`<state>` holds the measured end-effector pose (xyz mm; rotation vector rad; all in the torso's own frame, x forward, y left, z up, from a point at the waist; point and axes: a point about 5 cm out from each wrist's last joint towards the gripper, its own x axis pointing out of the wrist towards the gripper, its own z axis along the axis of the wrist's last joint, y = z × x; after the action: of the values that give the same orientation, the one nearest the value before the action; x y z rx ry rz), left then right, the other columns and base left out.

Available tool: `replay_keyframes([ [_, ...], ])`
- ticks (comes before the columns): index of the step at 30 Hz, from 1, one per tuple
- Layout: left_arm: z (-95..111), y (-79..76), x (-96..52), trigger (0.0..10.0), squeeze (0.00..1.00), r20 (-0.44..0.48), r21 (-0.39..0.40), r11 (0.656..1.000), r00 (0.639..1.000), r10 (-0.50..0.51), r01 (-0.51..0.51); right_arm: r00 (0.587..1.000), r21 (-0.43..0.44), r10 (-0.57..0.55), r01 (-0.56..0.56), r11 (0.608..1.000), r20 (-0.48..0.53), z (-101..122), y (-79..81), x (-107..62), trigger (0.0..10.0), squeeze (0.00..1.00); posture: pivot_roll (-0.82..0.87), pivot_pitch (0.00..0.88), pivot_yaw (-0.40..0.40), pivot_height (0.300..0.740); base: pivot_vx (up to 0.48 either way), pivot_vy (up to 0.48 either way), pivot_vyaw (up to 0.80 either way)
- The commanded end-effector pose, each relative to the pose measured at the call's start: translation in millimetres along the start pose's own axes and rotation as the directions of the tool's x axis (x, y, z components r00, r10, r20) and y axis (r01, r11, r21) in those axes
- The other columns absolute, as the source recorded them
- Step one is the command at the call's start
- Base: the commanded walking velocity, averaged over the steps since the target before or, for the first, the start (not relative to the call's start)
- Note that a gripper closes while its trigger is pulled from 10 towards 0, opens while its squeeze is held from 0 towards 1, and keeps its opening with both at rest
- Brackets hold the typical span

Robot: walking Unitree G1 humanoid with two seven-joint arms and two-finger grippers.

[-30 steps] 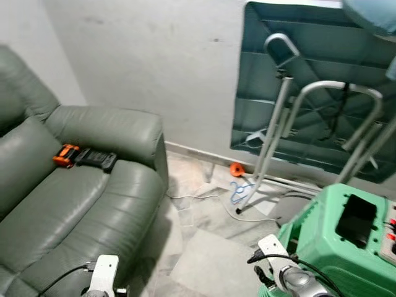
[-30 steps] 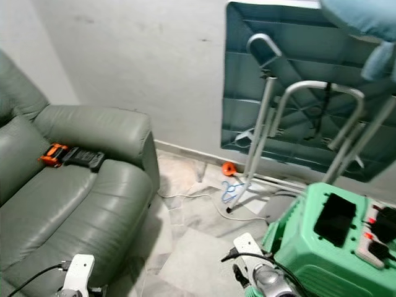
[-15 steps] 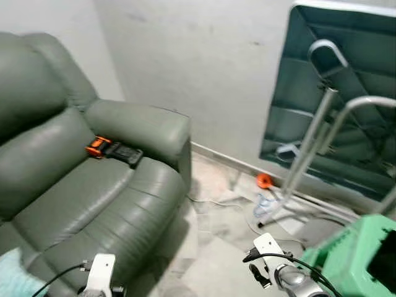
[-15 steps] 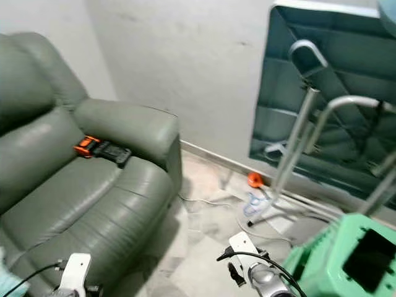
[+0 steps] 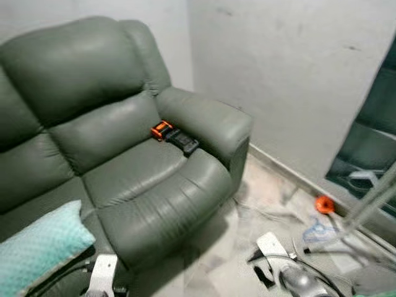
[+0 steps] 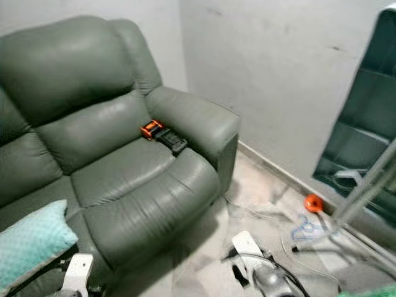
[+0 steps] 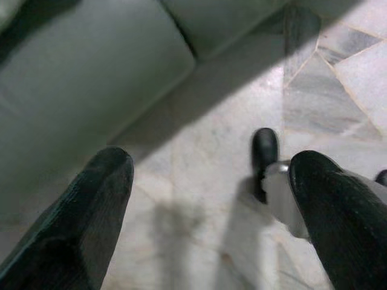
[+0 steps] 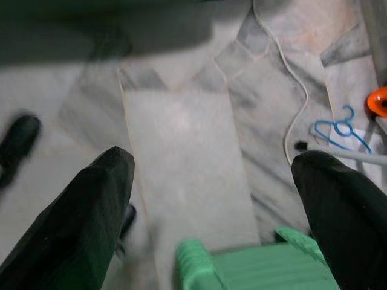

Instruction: Move the pillow to the sofa

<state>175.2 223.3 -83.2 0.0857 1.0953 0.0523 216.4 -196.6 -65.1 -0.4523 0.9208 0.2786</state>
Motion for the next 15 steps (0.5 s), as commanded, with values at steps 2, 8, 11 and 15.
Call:
replay_keyframes([
  [2, -1.8, 6.9, -0.9, 10.0, 0.0, -0.008, -0.004, 1.0, 1.0, 0.013, -0.013, 1.0, 0.001, 0.009, -0.009, 1.0, 0.029, 10.1, 2.1, 1.6, 10.0, 0.0, -0.06, 0.0, 0.044, 0.74, 0.0, 0.0, 0.8],
  [8, -3.3, 7.1, -1.0, 10.0, 0.0, -0.011, -0.005, 1.0, 1.0, 0.014, -0.014, 1.0, 0.012, 0.005, -0.005, 1.0, 0.024, 9.4, 2.0, 1.6, 10.0, 0.0, -0.06, 0.0, 0.044, 0.74, 0.0, 0.0, 0.13],
  [11, -4.1, 7.1, -1.1, 10.0, 0.0, -0.012, -0.007, 1.0, 1.0, 0.014, -0.014, 1.0, 0.012, 0.003, -0.003, 1.0, 0.022, 8.8, 2.0, 1.5, 10.0, 0.0, -0.06, 0.0, 0.043, 0.74, 0.0, 0.0, 0.0],
  [15, -4.5, 7.4, -1.2, 10.0, 0.0, -0.012, -0.013, 1.0, 1.0, 0.014, -0.014, 1.0, 0.015, -0.001, 0.001, 1.0, 0.02, 8.7, 1.6, 1.5, 10.0, 0.0, -0.06, 0.0, 0.043, 0.74, 0.0, 0.0, 0.0],
])
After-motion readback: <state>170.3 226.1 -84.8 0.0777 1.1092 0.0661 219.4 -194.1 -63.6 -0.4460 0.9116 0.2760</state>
